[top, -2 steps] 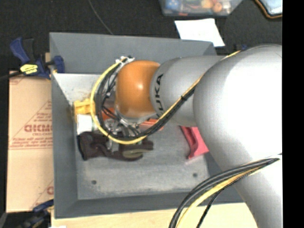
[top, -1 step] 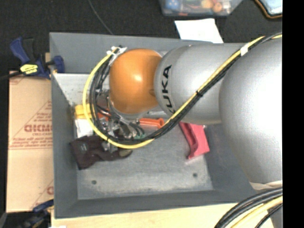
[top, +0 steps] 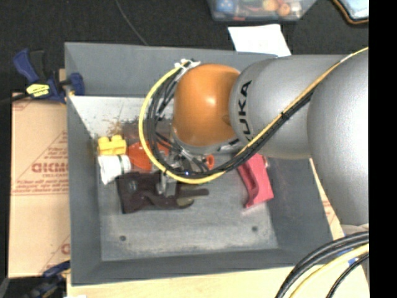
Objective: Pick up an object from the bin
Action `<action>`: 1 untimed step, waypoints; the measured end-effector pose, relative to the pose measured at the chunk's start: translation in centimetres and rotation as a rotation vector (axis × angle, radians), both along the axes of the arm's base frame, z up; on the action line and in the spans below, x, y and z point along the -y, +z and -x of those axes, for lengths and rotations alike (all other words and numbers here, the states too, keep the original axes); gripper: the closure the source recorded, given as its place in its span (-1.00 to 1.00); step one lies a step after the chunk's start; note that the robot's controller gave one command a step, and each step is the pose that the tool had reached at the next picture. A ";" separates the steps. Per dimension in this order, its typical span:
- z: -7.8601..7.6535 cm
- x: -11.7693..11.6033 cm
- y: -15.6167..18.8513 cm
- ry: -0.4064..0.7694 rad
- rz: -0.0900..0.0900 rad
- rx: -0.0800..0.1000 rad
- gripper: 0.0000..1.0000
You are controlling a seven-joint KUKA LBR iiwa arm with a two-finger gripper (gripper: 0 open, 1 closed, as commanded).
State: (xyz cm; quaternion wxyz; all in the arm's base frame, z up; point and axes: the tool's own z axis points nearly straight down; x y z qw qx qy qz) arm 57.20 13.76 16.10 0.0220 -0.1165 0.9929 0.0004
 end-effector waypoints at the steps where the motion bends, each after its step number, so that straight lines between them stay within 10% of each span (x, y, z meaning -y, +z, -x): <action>1: -1.0 -3.6 -0.7 0.111 -0.004 0.016 1.00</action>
Offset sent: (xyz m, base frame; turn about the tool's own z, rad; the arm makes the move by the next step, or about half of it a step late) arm 0.0067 0.0134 0.2112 0.0118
